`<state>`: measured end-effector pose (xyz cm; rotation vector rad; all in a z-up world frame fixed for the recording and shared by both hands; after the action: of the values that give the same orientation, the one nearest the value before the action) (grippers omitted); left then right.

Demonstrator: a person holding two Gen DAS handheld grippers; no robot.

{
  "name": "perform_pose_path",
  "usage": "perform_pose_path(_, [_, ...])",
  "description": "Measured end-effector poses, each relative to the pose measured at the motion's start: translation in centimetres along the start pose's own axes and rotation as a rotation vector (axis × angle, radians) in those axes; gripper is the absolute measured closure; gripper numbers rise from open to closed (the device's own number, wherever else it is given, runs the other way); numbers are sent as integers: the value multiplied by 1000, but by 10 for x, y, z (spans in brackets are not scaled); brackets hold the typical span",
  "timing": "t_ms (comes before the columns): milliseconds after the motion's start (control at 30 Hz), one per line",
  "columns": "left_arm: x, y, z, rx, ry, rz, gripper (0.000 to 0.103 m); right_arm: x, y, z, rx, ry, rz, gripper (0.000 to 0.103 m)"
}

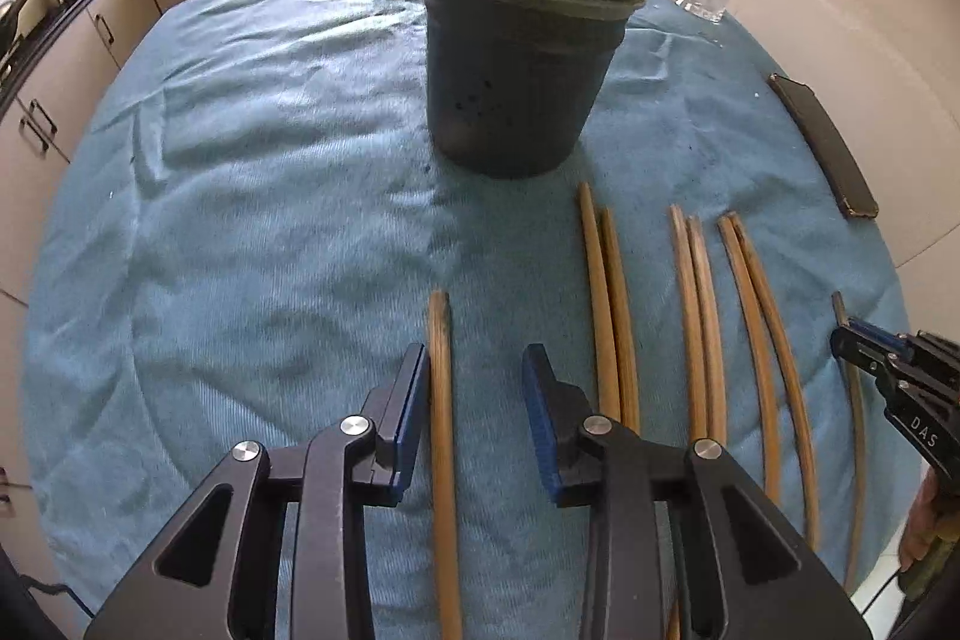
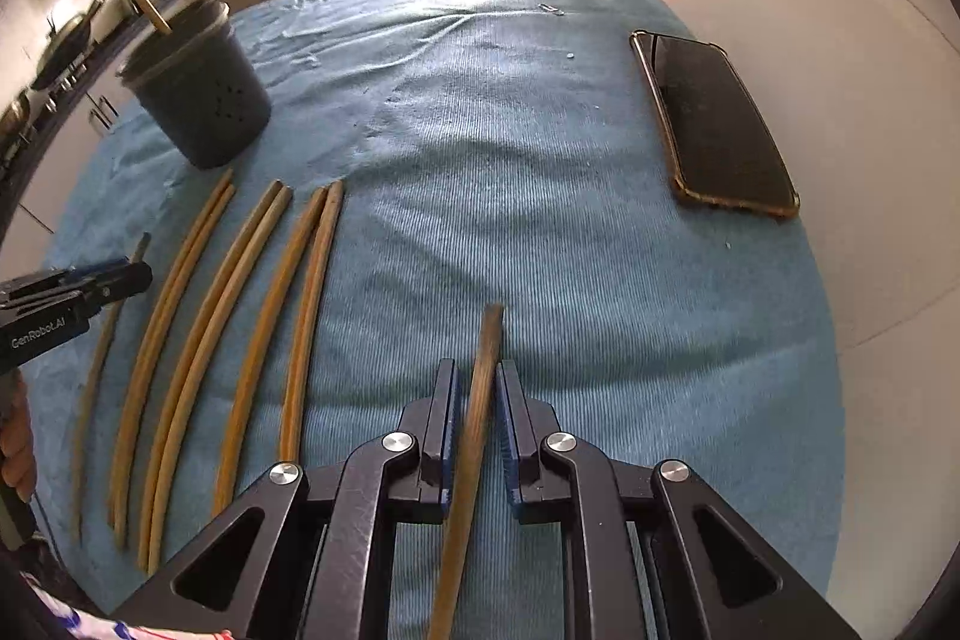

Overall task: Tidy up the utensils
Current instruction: 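Close the right gripper on a chopstick while the left gripper grasps another, then lift both held chopsticks and carry them above the black cup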

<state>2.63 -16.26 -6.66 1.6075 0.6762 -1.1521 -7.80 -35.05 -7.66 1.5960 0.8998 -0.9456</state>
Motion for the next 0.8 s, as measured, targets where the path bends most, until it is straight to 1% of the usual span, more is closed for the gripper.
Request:
perform_pose_path(100, [2,4,6,33,23,21,73,3,5,-4,-17,-33,-14,93])
perform_pose_path(133, [2,4,6,39,31,34,86,4,6,-4,-17,-32,-9,95])
perform_pose_path(167, [1,4,6,39,38,51,97,4,6,-4,-18,-31,3,96])
perform_pose_path(200, [0,3,5,26,25,63,97,3,7,-3,-6,-20,20,96])
perform_pose_path(267, [-2,1,1,-13,-6,64,97,0,7,-3,32,25,50,96])
perform_pose_path(300, [-5,-1,-2,-32,-21,69,97,-6,8,-4,50,51,80,96])
perform_pose_path(367, [-18,-4,-7,-53,-27,102,97,-19,12,-5,62,90,134,96])
perform_pose_path(400, [-29,-6,-10,-60,-29,131,97,-30,13,-8,65,113,176,96])
perform_pose_path(500, [-61,-13,-15,-69,-37,206,97,-61,16,-14,63,142,272,96])
perform_pose_path(600, [-100,-18,-20,-65,-24,301,97,-91,13,-20,56,147,353,96])
perform_pose_path(633, [-117,-22,-21,-65,-18,344,97,-99,12,-23,54,147,371,96])
perform_pose_path(667, [-125,-23,-21,-64,-17,365,97,-109,10,-25,48,142,397,96])
perform_pose_path(733, [-155,-28,-19,-66,-19,430,97,-128,3,-30,34,136,440,96])
perform_pose_path(800, [-172,-34,-19,-66,-25,471,97,-144,-2,-36,24,134,477,96])
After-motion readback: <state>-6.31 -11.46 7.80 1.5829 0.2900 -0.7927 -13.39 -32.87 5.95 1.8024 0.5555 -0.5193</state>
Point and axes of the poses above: each gripper's, at about its wrist camera, not at the fingertips, and x roughly the way its jaws point, z to its right, y to its top, the point moved 9 cm from there along x, roughly the way its jaws point, and after that the axes turned 6 degrees about y, right-handed, at the moved point
